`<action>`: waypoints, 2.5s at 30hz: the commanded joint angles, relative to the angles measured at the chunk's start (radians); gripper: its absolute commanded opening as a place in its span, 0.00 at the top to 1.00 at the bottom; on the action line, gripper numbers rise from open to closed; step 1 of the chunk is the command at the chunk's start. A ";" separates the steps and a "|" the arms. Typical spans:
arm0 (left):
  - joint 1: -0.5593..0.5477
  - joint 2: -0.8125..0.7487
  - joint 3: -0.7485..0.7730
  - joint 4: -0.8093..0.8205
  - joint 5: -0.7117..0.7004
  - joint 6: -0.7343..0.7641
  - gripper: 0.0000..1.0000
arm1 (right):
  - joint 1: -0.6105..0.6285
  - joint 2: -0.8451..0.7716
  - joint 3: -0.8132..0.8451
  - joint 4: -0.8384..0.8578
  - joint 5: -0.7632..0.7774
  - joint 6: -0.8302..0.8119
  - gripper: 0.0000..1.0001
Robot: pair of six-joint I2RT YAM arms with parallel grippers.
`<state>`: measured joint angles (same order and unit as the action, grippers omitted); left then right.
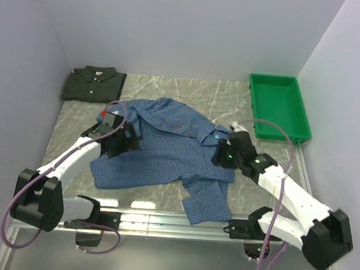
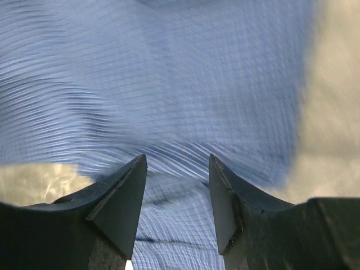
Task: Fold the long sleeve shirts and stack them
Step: Flatten the shirt out
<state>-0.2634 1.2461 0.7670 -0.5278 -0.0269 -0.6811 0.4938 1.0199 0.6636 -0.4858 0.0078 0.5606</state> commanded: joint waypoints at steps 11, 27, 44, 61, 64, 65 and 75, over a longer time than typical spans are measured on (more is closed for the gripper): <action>-0.254 0.188 0.103 0.255 -0.150 -0.153 0.03 | 0.296 0.564 0.444 0.455 0.165 -0.625 0.38; -0.258 0.240 -0.020 0.229 -0.054 -0.161 0.12 | 0.353 0.993 0.686 0.579 0.441 -0.850 0.39; -0.266 0.127 -0.127 0.144 0.065 -0.129 0.12 | 0.209 0.959 0.781 0.557 0.538 -0.855 1.00; -0.339 -0.010 -0.154 0.066 0.173 -0.083 0.05 | -0.087 1.105 1.302 0.134 0.531 -0.499 0.56; -0.336 -0.036 -0.089 0.039 0.122 -0.086 0.01 | -0.087 0.999 1.207 0.115 0.462 -0.467 0.39; -0.338 -0.036 -0.072 0.029 0.107 -0.084 0.01 | -0.087 0.950 1.164 0.080 0.443 -0.431 0.38; -0.272 -0.024 0.064 0.003 -0.093 -0.097 0.01 | -0.087 0.589 0.550 0.194 0.057 -0.127 0.47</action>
<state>-0.5770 1.2331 0.7933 -0.5137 -0.0261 -0.7799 0.4026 1.6806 1.3487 -0.3702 0.2268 0.3042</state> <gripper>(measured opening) 0.993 0.552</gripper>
